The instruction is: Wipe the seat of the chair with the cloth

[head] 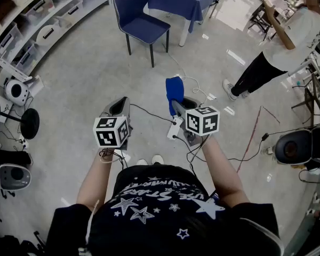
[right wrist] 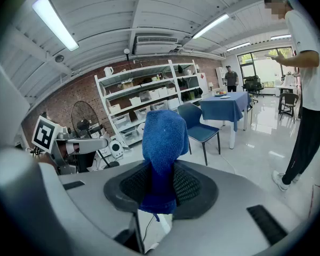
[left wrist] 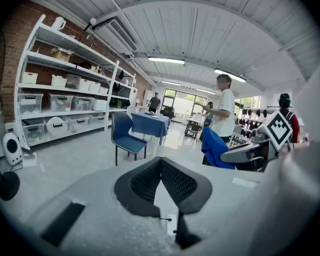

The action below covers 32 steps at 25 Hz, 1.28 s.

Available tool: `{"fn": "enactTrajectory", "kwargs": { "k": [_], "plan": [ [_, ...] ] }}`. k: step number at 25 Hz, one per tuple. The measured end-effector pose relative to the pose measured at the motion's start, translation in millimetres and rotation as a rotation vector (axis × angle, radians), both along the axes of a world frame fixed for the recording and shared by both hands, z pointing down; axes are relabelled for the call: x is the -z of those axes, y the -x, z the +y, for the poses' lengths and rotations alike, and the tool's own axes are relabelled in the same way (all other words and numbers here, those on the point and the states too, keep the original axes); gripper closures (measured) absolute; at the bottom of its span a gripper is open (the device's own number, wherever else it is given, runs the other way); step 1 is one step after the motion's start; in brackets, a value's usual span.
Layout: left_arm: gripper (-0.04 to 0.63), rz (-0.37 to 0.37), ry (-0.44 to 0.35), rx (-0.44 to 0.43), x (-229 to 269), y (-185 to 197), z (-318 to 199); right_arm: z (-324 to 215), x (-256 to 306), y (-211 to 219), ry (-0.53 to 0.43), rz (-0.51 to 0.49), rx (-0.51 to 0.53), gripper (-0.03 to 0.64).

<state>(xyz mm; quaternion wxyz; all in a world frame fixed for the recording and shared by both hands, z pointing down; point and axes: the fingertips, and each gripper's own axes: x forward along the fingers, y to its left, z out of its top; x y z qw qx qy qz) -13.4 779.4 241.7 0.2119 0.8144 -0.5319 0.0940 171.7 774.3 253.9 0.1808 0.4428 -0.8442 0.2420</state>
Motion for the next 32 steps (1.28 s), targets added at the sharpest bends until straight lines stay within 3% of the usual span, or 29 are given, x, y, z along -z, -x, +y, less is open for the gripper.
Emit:
{"fn": "enactTrajectory", "kwargs": {
  "k": [9,16,21,27,32],
  "plan": [
    [0.575,0.013,0.016,-0.017,-4,9,22,19,-7,26,0.005,0.007,0.024,0.509],
    [0.575,0.037,0.065,0.008,-20,37,33,21,-16,41,0.028,0.004,0.008,0.508],
    [0.575,0.034,0.054,0.010,-30,55,30,18,-23,52,0.010,0.006,0.005,0.509],
    [0.575,0.033,0.053,0.025,-32,77,6,-8,-32,62,0.045,-0.029,-0.017,0.508],
    [0.575,0.028,0.055,0.043,-36,82,-37,-62,-47,63,0.053,-0.030,0.000,0.508]
  ]
}}
